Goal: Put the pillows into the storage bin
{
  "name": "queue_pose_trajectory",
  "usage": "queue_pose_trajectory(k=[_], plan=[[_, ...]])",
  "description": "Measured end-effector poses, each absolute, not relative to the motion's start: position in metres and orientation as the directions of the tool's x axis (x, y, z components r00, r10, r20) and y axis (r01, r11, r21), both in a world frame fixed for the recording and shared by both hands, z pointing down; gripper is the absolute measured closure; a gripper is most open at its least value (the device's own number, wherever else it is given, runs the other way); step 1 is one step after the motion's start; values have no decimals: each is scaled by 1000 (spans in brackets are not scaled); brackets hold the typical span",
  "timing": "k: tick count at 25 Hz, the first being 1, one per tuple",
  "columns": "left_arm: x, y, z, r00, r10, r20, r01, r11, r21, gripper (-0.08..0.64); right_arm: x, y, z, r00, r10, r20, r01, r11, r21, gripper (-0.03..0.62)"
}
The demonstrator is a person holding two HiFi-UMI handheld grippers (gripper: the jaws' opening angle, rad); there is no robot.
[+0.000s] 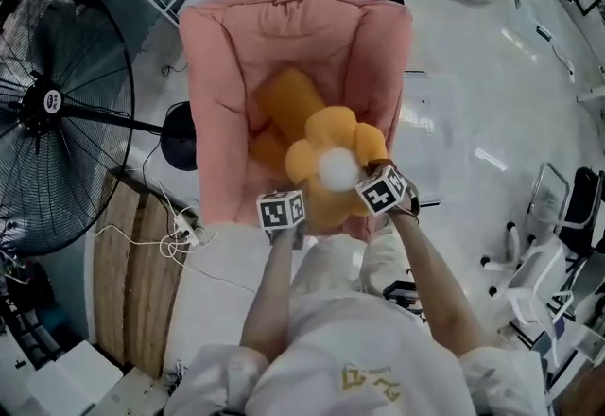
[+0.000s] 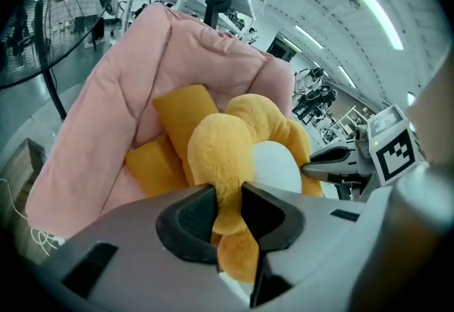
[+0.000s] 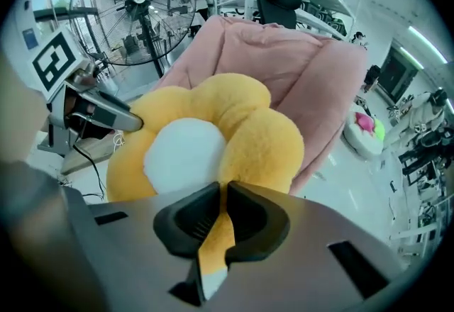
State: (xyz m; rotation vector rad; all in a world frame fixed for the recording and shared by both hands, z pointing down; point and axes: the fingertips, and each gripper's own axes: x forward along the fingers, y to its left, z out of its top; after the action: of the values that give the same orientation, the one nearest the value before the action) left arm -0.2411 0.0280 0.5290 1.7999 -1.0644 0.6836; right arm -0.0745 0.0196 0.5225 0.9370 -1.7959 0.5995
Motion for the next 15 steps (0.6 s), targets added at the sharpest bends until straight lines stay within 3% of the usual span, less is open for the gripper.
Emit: queue_pose_trajectory(k=[15], plan=[[-113,46,525,518,-298,802,-843,-338,419,453,52,55,526,-188,-341,921,-878,478,-2,548]])
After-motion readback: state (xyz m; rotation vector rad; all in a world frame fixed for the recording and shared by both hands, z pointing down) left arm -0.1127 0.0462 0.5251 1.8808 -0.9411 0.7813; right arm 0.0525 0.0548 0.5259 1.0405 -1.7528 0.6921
